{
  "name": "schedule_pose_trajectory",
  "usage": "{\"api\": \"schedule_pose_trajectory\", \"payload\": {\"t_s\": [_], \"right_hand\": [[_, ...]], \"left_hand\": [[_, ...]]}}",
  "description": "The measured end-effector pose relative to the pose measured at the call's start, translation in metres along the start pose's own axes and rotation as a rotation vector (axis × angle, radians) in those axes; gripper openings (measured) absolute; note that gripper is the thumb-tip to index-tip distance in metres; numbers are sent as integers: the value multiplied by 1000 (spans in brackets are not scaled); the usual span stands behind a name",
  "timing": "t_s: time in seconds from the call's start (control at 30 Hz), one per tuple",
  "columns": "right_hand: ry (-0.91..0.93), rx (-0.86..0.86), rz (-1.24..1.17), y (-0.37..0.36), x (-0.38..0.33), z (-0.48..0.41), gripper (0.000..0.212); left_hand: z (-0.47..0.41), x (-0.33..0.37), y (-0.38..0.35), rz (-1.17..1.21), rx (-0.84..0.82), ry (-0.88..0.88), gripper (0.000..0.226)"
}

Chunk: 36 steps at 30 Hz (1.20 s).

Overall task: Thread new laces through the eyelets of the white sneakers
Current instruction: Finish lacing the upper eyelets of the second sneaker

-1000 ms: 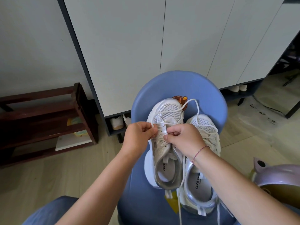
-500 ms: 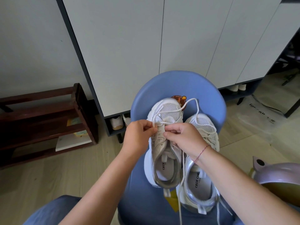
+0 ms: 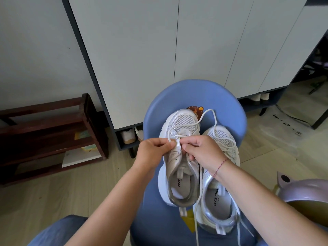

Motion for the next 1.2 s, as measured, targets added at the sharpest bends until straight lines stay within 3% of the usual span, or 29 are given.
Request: {"api": "schedule_pose_trajectory", "payload": {"t_s": [0.1, 0.2, 0.43, 0.57, 0.63, 0.77, 0.9, 1.0, 1.13, 1.2], "right_hand": [[-17, -1, 7, 2, 2, -4, 15], [-15, -1, 74, 2, 1, -7, 13], [27, 58, 161, -3, 1, -9, 35], [72, 88, 220, 4, 1, -4, 18], [91, 144, 236, 10, 3, -1, 11], [139, 179, 259, 9, 4, 2, 11], [161, 203, 265, 5, 5, 1, 8], [178, 200, 271, 4, 4, 0, 8], [202, 168, 304, 4, 1, 2, 12], [228, 192, 326, 9, 1, 6, 13]], "left_hand": [[1, -6, -5, 140, -44, 84, 12], [4, -3, -8, 163, -55, 60, 16], [8, -3, -9, -158, -83, -38, 53], [6, -5, 3, -237, 22, -70, 24], [5, -4, 12, -278, 65, -76, 21], [18, 15, 4, -168, -52, -125, 57], [32, 14, -14, -514, -176, -250, 75], [35, 4, -19, -621, -82, -367, 58], [40, -11, -22, -477, 121, -408, 26], [43, -16, -23, -392, 181, -395, 21]]}}
Point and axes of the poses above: each hand's wrist, its own z-axis away from the middle knuckle, its own y-axis out of the back of the hand, x = y × z, the point moved 2 cm from there along -z, towards the middle knuckle, and after that the axes turned 9 degrees about -y, right-handed, at the moved point
